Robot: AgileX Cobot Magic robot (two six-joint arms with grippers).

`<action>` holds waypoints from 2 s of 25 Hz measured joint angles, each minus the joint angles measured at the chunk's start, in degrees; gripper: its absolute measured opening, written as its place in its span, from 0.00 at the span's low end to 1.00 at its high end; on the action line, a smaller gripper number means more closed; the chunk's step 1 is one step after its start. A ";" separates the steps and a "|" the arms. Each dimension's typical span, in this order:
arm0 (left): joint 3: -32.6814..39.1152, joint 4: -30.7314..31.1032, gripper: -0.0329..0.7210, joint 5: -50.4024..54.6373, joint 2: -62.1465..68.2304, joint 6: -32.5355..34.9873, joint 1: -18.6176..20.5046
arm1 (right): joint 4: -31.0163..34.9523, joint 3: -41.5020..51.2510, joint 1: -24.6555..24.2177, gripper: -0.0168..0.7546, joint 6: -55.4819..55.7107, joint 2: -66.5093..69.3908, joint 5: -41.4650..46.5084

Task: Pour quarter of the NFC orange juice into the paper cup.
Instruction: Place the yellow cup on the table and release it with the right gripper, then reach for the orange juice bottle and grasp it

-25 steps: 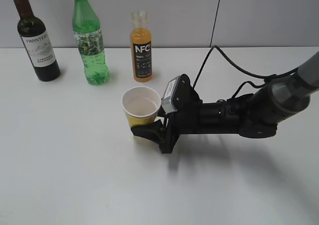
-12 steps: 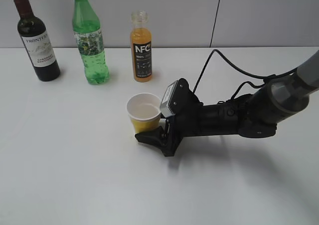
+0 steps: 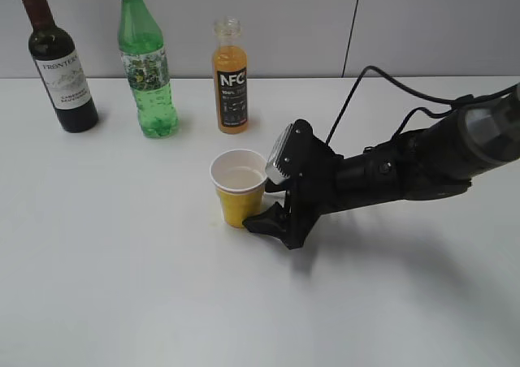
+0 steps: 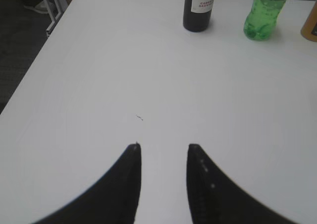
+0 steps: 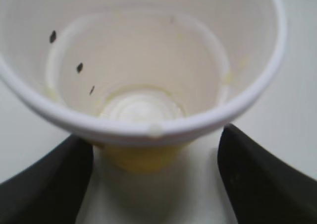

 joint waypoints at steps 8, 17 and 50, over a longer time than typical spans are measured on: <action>0.00 0.00 0.35 0.00 0.00 0.00 0.00 | -28.40 0.10 -4.51 0.81 23.66 -6.71 3.33; 0.00 0.00 0.35 0.00 0.00 0.00 0.00 | -35.90 0.10 -5.82 0.79 36.89 -17.37 23.09; 0.00 0.00 0.35 0.00 0.00 0.00 0.00 | 64.85 -25.97 -22.44 0.79 -35.06 -37.81 109.41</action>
